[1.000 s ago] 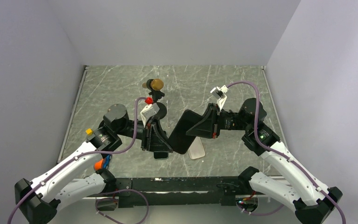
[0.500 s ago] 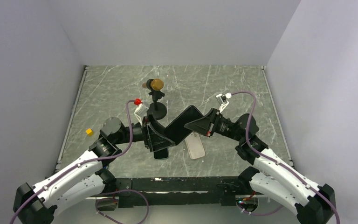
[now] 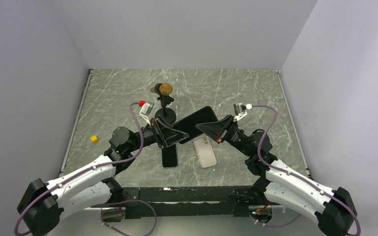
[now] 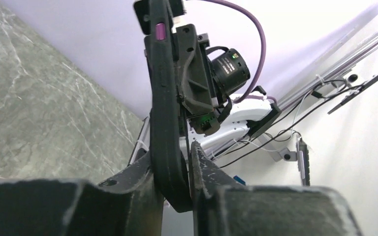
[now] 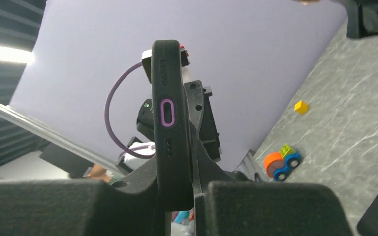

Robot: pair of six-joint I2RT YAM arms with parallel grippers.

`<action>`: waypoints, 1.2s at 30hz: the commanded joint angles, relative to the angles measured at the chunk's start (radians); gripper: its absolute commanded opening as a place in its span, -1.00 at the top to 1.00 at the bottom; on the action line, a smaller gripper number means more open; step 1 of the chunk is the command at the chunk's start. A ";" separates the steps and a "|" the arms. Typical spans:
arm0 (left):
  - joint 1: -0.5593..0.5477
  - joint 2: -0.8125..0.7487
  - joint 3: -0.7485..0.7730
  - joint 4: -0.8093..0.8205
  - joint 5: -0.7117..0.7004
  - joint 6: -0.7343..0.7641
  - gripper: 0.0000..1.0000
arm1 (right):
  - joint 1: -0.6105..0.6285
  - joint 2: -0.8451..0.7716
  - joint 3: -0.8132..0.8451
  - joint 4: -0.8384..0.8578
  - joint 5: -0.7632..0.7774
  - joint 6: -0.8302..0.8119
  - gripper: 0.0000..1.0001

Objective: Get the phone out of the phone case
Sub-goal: Adjust the phone.

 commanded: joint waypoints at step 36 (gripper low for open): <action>0.039 0.069 0.642 -1.283 0.425 0.941 0.89 | 0.178 0.177 0.570 -1.046 -0.551 -0.923 1.00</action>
